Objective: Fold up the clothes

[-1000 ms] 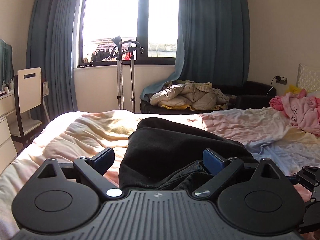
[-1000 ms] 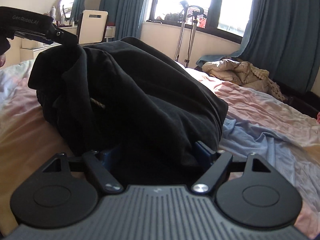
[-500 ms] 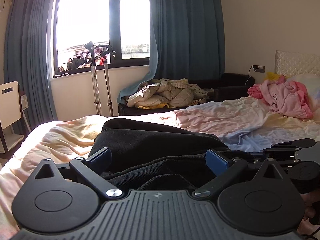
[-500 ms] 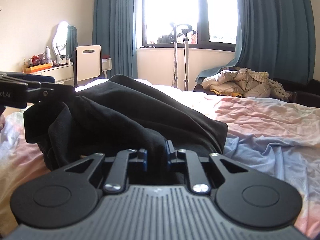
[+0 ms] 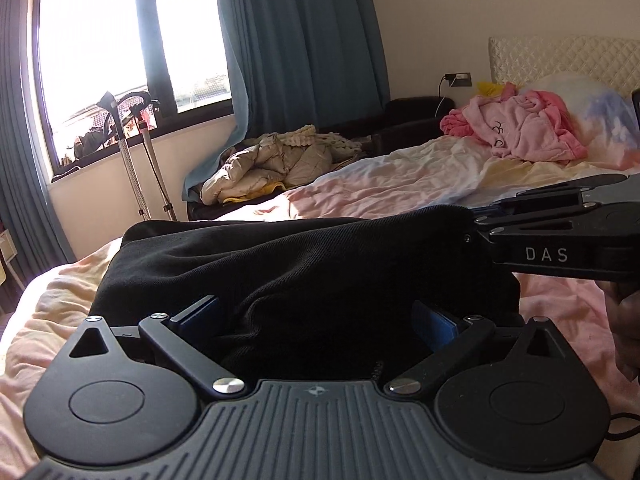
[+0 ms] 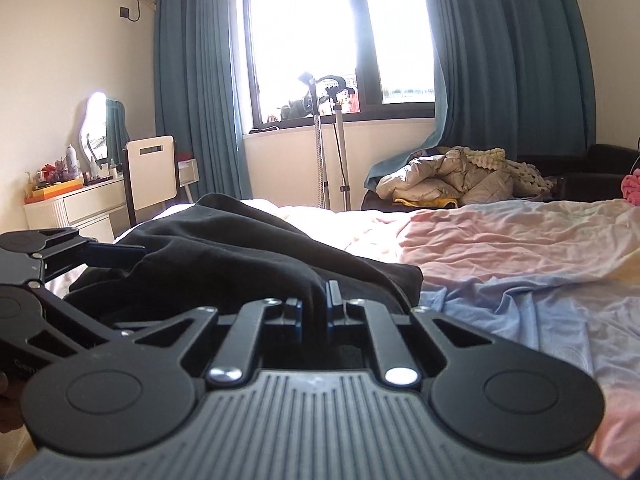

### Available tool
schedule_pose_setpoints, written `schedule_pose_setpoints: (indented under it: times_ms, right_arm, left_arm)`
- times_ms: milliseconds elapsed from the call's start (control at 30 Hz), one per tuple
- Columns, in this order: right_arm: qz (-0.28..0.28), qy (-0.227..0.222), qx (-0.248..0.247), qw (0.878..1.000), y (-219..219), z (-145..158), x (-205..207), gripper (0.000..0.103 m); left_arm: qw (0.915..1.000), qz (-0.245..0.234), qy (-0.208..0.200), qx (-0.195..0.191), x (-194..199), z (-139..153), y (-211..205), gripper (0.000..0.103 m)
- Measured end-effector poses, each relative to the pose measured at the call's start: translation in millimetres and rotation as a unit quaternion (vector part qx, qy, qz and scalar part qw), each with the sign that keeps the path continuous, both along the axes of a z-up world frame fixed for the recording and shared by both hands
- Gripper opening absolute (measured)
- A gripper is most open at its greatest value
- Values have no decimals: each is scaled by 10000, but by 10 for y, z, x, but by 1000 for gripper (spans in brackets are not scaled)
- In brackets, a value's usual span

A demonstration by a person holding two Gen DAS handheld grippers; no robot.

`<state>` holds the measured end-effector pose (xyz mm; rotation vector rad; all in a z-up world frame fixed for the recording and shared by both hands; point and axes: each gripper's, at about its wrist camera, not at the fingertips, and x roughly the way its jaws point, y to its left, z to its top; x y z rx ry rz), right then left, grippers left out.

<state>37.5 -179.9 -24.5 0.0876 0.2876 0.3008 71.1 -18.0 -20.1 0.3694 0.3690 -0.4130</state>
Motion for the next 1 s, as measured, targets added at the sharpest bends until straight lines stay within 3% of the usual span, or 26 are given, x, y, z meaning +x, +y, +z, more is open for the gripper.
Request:
schedule_pose_setpoints:
  times_ms: [100,267,400,567,700,900,1000]
  right_arm:
    - [11,-2,-95,10000,28,0,-12,12]
    - [43,-62,-317,9995,83,-28,-17,12]
    - [97,-5,-455,9989,105,-79,5,14]
    - [194,40,-903,9957,221,-197,10,26]
    - [217,59,-1315,9911,311,-315,7,36]
    - [-87,18,-1241,9922,240,-313,-11,37]
    - [-155,35,-1190,9928,206,-306,-22,37]
  left_arm:
    - [9981,381,-274,393,37,-73,-50,101]
    - [9896,1336,-376,384,182,-39,98,101]
    - [9737,2268,-154,-151,372,52,392,101]
    - [9508,2992,173,-784,502,132,696,100]
    - [9367,3306,208,-1134,469,211,870,100]
    - [9327,3390,289,-1193,451,218,927,100]
    - [9254,3540,420,-1286,466,168,978,101]
